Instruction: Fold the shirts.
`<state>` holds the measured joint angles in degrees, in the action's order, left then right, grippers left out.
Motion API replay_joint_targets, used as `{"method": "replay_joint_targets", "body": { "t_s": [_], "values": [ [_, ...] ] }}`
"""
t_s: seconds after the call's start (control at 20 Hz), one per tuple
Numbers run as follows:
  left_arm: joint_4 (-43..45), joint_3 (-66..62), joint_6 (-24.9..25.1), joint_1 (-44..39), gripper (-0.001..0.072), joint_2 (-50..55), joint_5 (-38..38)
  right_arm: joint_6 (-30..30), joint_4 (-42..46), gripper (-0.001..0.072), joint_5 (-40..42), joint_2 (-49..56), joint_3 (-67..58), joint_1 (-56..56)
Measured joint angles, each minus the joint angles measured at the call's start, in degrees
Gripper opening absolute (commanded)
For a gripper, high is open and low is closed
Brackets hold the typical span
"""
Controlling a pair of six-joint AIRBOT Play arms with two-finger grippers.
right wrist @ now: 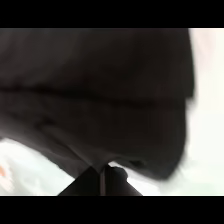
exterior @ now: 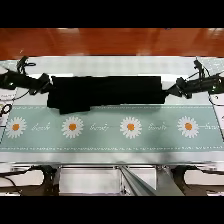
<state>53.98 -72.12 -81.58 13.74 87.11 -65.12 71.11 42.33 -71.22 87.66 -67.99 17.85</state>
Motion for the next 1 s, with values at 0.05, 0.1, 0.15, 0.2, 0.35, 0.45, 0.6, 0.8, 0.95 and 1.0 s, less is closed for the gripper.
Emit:
{"method": "replay_joint_targets", "body": {
  "t_s": [0.05,0.1,0.15,0.2,0.35,0.45,0.6,0.8,0.95,1.0],
  "values": [
    [-0.02,-3.3,-0.72,-0.59,0.0031,2.69,0.04,0.02,-0.76,0.0029,0.5,1.75,-1.73,-0.42],
    [-0.04,-6.29,-1.66,-1.01,0.0031,5.14,-0.11,0.04,-1.75,0.0029,0.85,3.54,-3.5,-0.85],
    [0.0,-9.4,-2.86,-1.31,0.0031,7.67,-0.15,0.07,-2.69,0.0029,1.38,5.22,-5.07,-1.11],
    [-0.02,-12.17,-3.89,-1.51,0.0031,9.84,-0.15,0.09,-3.58,0.0029,1.79,6.91,-6.49,-1.4],
    [-0.04,-20.04,-5.97,-2.01,0.0031,16.04,-0.72,0.24,-6.62,0.0029,3.37,11.72,-10.49,-1.75],
    [0.07,-24.0,-6.95,-2.25,0.0031,19.26,-1.16,0.24,-8.15,0.0029,3.82,14.29,-12.59,-1.88],
    [0.04,-27.69,-7.58,-2.73,0.0031,22.62,-1.29,0.24,-9.46,0.0029,4.72,17.11,-14.58,-1.95],
    [0.02,-29.38,-7.76,-3.17,0.0056,24.83,-1.75,0.26,-10.47,0.0223,5.55,19.71,-15.5,-2.36],
    [0.07,-30.14,-7.76,-3.13,0.0504,25.33,-4.13,0.26,-11.45,0.0419,5.49,20.52,-16.09,-2.95],
    [0.35,-30.71,-7.74,-2.93,0.0504,25.31,-5.62,0.26,-11.93,0.0418,4.57,20.7,-16.72,-2.8]
  ]
}}
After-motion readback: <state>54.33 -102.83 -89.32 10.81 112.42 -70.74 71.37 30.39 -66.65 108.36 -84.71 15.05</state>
